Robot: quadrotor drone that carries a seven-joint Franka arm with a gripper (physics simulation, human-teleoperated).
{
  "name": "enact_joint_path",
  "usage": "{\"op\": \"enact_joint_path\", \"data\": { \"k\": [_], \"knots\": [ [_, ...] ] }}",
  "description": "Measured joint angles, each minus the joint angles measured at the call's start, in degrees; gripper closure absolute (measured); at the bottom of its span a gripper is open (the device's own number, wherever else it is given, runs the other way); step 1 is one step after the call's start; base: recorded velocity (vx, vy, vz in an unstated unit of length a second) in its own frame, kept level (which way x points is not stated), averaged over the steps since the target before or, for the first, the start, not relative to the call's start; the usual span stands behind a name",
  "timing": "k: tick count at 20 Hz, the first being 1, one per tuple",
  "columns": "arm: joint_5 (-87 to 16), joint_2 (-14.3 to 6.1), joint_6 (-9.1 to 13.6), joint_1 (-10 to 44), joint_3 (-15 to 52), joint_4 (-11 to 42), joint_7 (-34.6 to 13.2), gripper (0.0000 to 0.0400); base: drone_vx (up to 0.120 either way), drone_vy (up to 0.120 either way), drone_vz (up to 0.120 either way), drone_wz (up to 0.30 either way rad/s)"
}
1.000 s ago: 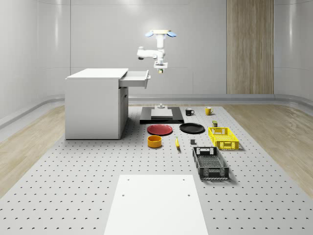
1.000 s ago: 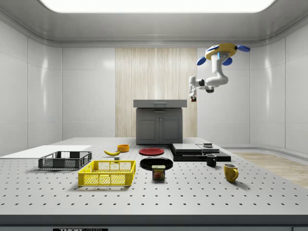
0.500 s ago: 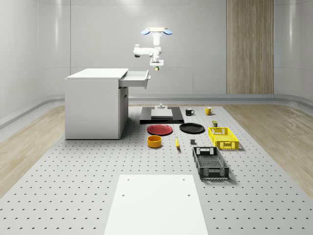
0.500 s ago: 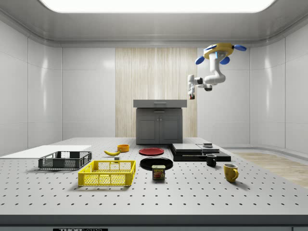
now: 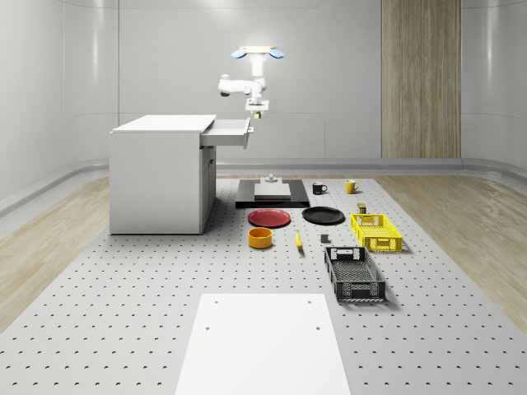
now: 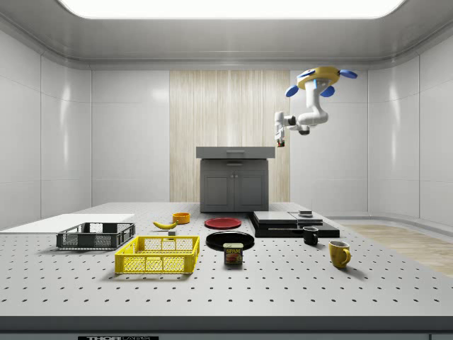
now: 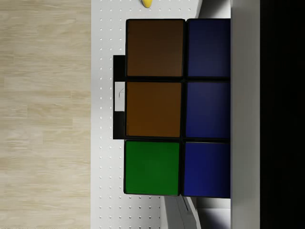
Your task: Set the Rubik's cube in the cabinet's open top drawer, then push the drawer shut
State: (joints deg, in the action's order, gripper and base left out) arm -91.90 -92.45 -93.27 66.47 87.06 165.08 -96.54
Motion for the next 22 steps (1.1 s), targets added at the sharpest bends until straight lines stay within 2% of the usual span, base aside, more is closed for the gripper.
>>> {"op": "enact_joint_path", "data": {
  "k": [22],
  "knots": [
    [0.02, -0.06, -0.06, 0.00, 0.01, 0.00, 0.00, 0.0078, 0.000, -0.120, 0.000, 0.000]
  ]
}}
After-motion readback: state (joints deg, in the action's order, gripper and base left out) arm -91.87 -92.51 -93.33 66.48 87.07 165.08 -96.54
